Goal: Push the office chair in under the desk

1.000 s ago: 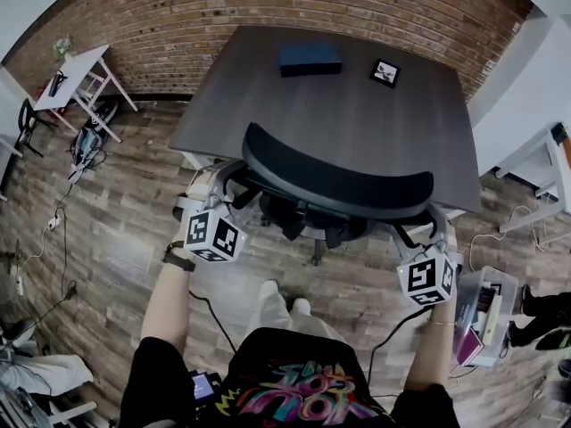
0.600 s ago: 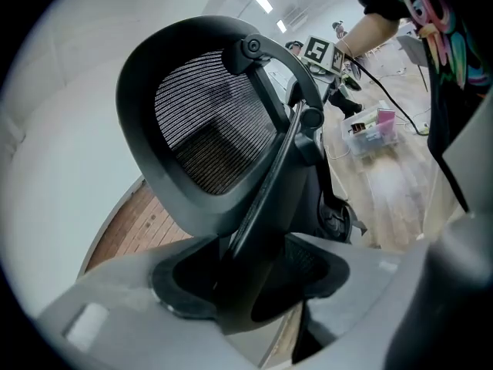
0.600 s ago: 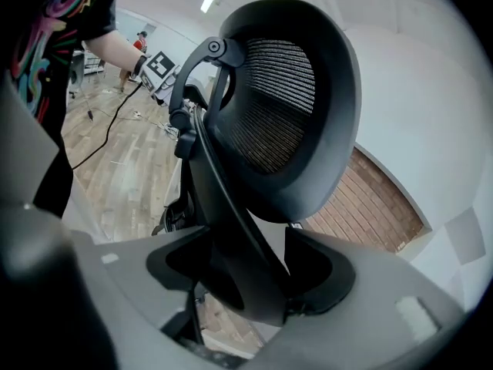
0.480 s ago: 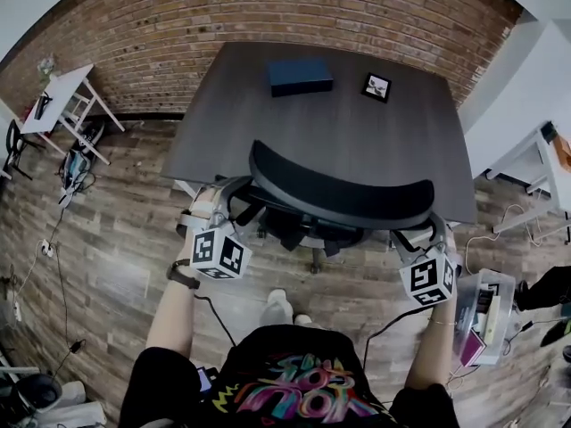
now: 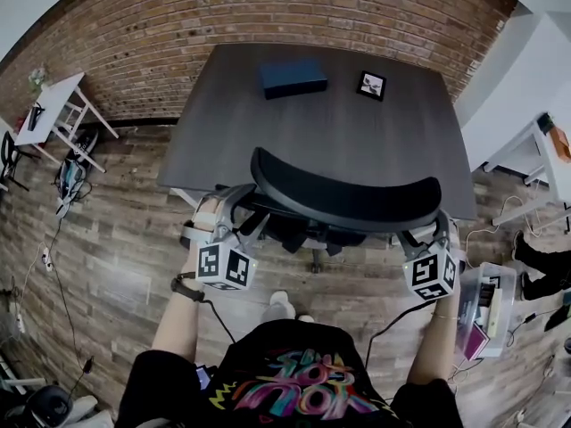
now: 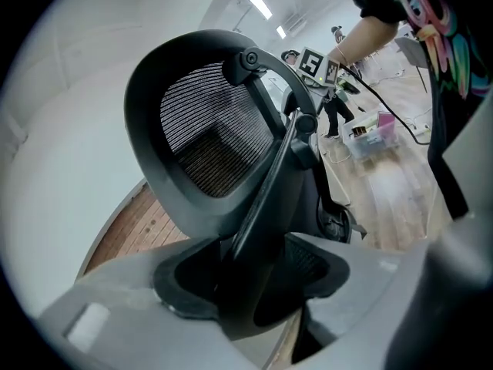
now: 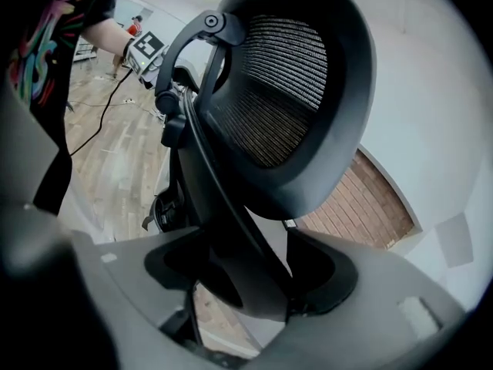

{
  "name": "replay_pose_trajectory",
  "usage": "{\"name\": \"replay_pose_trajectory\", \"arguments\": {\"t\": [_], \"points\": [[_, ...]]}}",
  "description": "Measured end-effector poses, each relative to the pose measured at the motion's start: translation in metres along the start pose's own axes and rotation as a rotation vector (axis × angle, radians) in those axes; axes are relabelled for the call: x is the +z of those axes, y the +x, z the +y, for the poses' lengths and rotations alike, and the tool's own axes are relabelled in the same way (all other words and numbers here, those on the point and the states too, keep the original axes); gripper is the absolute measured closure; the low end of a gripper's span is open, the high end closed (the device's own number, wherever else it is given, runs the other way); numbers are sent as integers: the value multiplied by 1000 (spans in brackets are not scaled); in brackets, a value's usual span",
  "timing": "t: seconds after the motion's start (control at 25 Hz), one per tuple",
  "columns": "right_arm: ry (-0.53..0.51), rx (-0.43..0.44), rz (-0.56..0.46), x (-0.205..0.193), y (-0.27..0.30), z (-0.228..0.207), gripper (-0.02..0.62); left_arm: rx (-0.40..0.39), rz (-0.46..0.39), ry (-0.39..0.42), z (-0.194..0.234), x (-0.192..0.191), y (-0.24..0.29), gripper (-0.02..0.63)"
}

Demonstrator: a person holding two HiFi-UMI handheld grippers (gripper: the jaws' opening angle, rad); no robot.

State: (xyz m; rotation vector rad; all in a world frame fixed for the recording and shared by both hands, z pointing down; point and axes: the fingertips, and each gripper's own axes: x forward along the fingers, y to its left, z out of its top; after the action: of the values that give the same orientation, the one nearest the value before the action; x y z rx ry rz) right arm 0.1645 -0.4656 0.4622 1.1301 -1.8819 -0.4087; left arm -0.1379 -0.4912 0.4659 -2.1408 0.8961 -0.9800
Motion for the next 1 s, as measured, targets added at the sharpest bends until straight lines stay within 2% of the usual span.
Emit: {"name": "replay_pose_trajectory", "arguments": {"t": [0.36,0.6,1.0], "points": [[-1,-12,-15,0,-2,2,273,6,8,-13,-2,-1,-1,344],[-8,-63,-55,0,-3,2,272,-5,11,-28,-3,-1,-1,342],[-29,-85,-25,1,-19,1,301,-21,24,-52,-4,8,-15,342]]}}
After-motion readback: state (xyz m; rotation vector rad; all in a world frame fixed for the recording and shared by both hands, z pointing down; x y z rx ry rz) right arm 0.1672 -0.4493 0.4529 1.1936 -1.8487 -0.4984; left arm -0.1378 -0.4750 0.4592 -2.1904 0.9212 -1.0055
